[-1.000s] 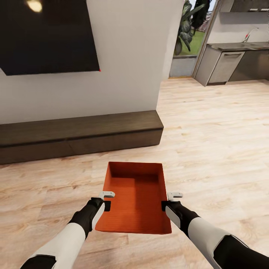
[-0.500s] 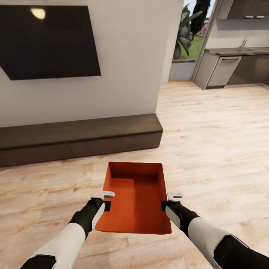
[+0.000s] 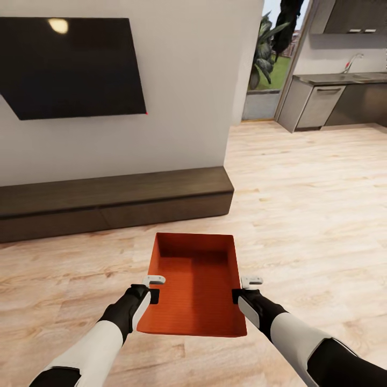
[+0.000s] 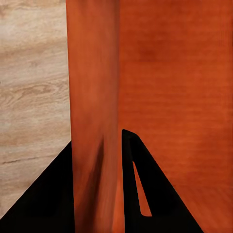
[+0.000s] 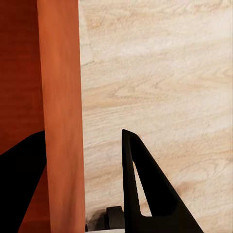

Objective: Move the two storage containers from the living room to the garage. In the garage, place one container on the floor and stack the other container on top of it (either order is fine).

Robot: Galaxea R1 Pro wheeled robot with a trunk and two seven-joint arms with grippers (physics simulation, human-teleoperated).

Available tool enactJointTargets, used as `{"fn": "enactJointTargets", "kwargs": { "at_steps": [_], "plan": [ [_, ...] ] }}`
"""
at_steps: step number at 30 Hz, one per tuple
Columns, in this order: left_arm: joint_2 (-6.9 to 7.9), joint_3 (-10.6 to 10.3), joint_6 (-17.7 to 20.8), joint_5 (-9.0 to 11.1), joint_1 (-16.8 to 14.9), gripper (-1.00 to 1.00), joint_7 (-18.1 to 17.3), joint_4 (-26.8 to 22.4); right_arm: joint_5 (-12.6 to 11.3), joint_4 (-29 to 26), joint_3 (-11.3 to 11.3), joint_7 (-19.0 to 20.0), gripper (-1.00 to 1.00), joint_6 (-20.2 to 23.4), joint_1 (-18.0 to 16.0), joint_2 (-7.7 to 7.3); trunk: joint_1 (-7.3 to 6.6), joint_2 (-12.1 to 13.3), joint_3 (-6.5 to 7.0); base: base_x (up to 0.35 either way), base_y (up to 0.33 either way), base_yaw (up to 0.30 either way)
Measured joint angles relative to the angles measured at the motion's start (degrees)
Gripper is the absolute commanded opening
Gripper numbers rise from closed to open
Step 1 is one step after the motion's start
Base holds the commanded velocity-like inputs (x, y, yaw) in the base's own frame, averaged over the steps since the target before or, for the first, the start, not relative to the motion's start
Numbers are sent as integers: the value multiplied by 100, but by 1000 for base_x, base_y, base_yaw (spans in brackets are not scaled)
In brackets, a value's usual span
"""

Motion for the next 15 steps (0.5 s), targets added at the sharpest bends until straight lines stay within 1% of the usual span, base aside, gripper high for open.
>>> {"fn": "enactJointTargets", "kwargs": {
  "at_steps": [2, 15],
  "plan": [
    [0, -1, 2, -1, 0, -100, 0, 0, -3, 2, 1, 0, -100, 0, 0, 1, -44, 80, 53, 0, 0, 0],
    [1, -1, -2, 1, 0, -100, 0, 0, 5, 0, -3, -1, -100, 0, 0, 1, -44, 83, 171, 0, 0, 0]
  ]
}}
